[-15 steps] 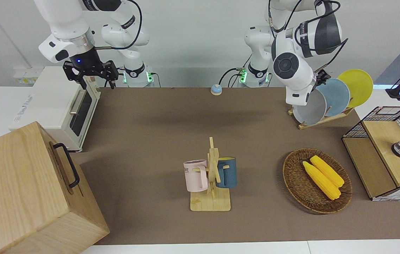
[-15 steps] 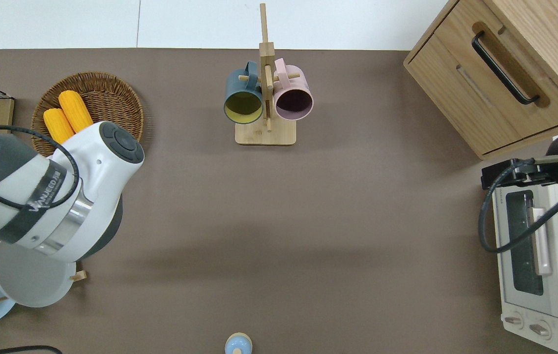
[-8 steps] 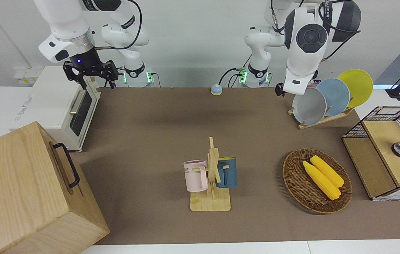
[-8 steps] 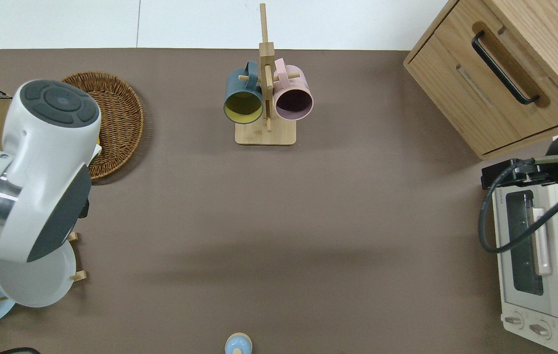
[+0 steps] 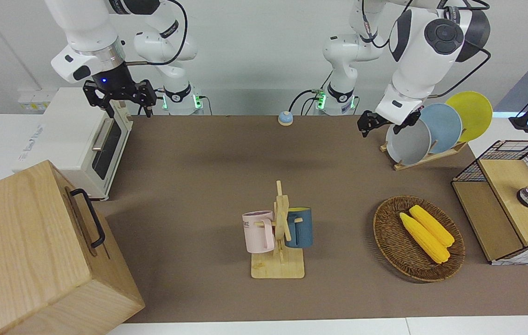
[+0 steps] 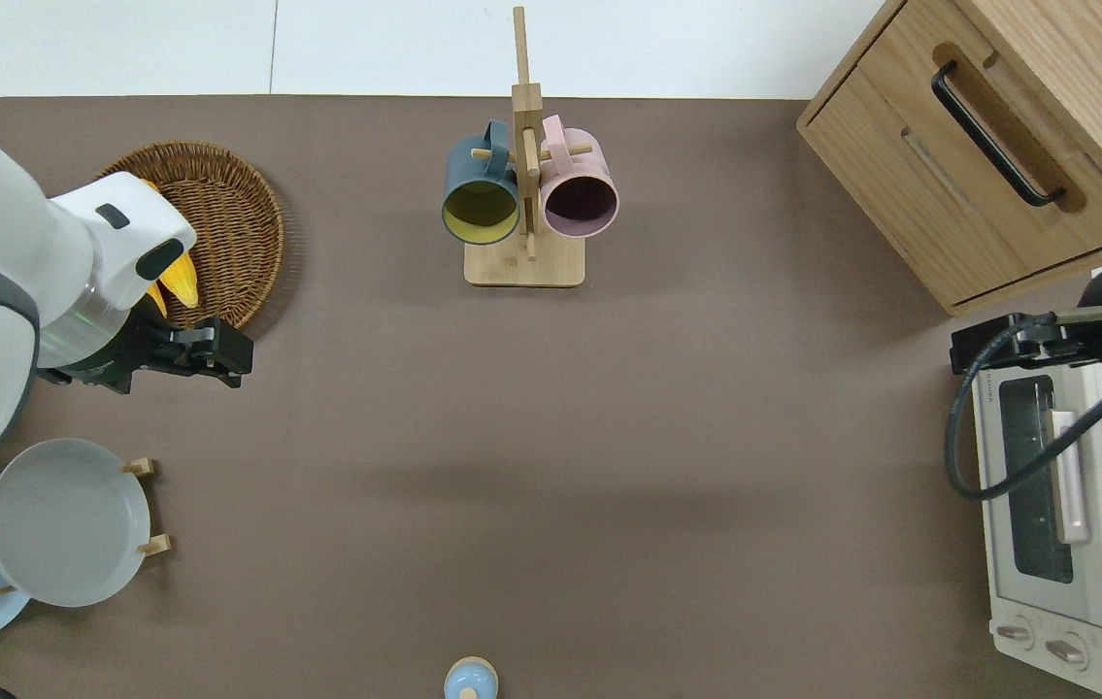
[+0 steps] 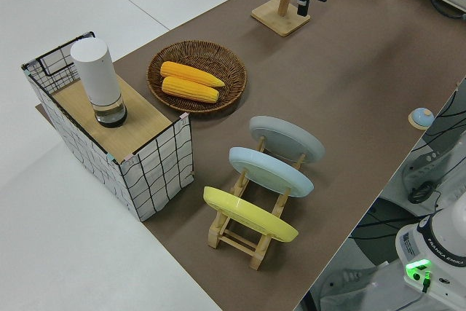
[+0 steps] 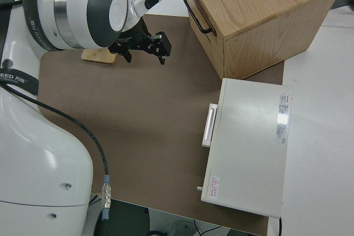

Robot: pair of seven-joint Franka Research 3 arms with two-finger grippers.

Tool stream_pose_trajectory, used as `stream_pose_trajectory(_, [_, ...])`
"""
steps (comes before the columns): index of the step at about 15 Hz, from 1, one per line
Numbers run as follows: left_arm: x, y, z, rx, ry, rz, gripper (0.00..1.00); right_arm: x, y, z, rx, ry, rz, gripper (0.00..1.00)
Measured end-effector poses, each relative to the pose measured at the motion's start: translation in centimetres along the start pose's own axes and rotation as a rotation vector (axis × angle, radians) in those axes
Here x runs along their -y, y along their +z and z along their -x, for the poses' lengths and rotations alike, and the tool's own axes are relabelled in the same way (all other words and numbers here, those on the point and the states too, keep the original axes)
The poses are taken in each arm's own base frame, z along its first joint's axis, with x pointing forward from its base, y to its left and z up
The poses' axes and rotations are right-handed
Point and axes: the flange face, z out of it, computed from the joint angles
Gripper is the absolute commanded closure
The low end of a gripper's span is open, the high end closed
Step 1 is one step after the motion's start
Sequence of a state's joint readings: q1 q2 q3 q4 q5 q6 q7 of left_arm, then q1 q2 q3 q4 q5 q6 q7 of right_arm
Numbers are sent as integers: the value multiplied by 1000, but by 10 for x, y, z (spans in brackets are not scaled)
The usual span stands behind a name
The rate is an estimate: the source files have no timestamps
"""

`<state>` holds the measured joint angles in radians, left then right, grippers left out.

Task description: Pick gray plate from table and place it on lower plate rack with left arm

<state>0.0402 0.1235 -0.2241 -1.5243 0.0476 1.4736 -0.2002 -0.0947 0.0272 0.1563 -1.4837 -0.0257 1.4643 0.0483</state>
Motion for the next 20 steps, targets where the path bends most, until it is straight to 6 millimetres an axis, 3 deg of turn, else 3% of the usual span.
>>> stream_pose_trajectory(3, [6,2,-12,-55,16,15,13,0,0,0,0,0,0,17])
stream_pose_trajectory(6, [4,21,-18,-80,24,18,11,0,0,0,0,0,0,17])
stream_pose_trajectory(9, [19,36,-3,-98,48,8,5,0,0,0,0,0,0,17])
stream_pose_trajectory(13, [21,34,14,-107,68,27,0,0,0,0,0,0,0,17])
stream_pose_trajectory(20, [19,30,16,-125,83,33,0,0,0,0,0,0,0,17])
